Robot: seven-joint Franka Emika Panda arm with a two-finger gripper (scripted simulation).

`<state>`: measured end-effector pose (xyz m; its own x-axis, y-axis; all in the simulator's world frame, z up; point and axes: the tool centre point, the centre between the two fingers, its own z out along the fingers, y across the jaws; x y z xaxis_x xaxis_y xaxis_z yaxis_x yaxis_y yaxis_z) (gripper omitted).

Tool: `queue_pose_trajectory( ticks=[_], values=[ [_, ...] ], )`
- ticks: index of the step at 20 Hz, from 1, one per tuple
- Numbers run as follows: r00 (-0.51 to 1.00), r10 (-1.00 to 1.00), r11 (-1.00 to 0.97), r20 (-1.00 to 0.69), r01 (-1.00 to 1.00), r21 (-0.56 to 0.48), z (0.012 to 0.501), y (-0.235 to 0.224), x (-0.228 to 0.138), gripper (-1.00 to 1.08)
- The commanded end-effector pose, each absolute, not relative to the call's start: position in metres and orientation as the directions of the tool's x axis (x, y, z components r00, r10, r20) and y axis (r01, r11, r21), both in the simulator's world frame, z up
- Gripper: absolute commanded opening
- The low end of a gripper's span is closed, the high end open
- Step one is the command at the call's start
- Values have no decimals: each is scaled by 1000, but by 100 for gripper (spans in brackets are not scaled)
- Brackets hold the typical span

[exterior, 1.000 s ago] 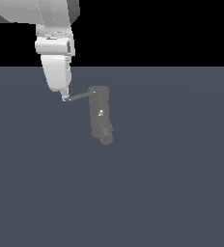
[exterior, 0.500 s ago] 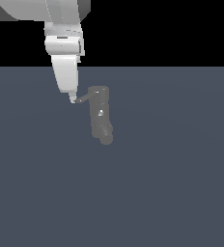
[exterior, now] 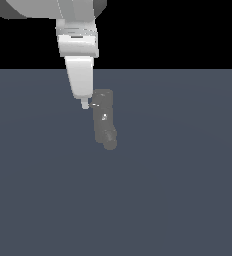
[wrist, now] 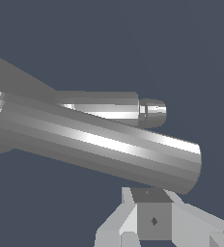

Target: Turn on the faucet by rotating a designated handle.

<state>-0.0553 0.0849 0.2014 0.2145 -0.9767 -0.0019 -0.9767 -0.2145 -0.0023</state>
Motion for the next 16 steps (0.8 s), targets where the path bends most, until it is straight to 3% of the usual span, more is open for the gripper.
queue_pose_trajectory(
  ticks=[1,3,16],
  values=[
    [207,-978,-207,0,-978,0,202,72,-61,-100],
    [214,-977,-214,-2,-977,-1,201,80,-59,-100],
    [209,-978,-209,0,-978,0,202,-2,-41,-100]
  ],
)
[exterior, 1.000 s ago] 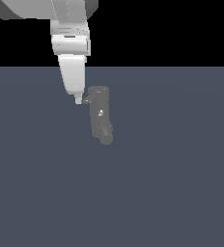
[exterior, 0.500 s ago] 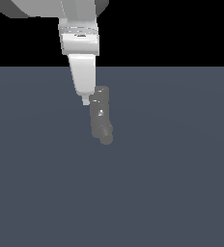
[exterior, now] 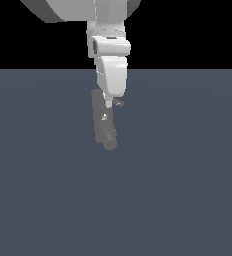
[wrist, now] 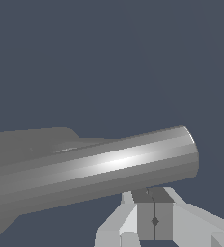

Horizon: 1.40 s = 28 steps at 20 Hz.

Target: Turn on the faucet by rotating a designated handle.

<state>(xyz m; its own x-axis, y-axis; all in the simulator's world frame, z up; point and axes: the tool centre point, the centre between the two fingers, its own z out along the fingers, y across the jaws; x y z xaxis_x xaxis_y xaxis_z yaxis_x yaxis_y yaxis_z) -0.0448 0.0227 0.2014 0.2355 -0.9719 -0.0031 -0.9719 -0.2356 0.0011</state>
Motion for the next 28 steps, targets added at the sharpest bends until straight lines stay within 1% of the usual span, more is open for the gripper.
queue_pose_trajectory(
  ticks=[1,5,6,7,28],
  values=[
    [208,-978,-208,0,-978,0,202,-8,-40,-100],
    [207,-978,-207,0,-978,0,202,-32,-35,-100],
    [207,-978,-207,0,-978,0,202,-32,-35,-100],
    [238,-971,-238,-4,-971,0,201,-9,-36,-100],
    [218,-976,-218,-1,-976,0,201,-58,26,-100]
  ],
)
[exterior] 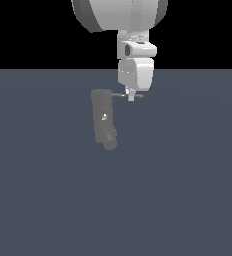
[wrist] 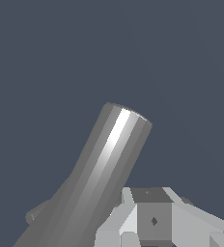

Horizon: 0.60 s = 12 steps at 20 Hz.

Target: Turn on the faucet by rotating a designated handle.

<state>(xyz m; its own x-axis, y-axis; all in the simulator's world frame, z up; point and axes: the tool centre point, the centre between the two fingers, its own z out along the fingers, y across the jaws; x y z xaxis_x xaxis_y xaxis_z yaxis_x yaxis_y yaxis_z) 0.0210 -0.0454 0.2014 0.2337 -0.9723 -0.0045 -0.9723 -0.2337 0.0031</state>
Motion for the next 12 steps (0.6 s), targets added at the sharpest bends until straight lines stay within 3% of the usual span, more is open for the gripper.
queue_pose_trajectory(
  ticks=[1,12],
  values=[
    [217,-976,-217,-1,-976,0,201,-61,29,-100],
    [207,-978,-207,0,-978,0,202,-85,58,-100]
  ],
)
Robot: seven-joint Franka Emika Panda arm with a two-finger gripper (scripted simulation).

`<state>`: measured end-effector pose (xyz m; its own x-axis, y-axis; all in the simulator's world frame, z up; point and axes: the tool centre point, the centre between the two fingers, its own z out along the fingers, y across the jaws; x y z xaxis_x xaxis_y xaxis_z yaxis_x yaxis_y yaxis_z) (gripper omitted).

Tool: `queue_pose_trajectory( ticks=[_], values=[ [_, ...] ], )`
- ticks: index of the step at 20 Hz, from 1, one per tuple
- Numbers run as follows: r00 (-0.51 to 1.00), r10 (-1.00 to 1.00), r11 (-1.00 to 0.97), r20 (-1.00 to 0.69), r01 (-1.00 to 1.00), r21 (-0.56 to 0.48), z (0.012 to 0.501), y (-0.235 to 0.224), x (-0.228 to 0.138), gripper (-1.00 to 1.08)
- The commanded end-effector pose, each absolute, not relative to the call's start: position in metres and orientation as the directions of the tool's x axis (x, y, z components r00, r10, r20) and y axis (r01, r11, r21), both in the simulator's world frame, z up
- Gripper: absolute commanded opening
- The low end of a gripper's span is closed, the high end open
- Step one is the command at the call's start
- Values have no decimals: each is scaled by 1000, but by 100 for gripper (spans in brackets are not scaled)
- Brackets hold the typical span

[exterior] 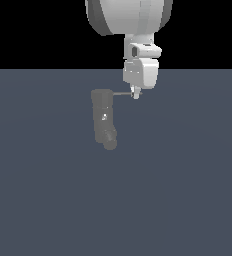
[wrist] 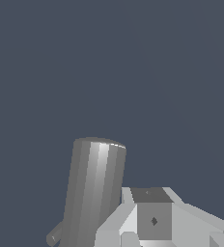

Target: Turn on the faucet by rotating a designated handle.

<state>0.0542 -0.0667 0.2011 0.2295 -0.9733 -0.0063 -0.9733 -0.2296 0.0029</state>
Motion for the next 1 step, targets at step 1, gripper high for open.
queue_pose_trajectory(
  ticks=[1],
  values=[
    [207,-978,-207,0,-978,0,202,-85,58,-100]
  ],
)
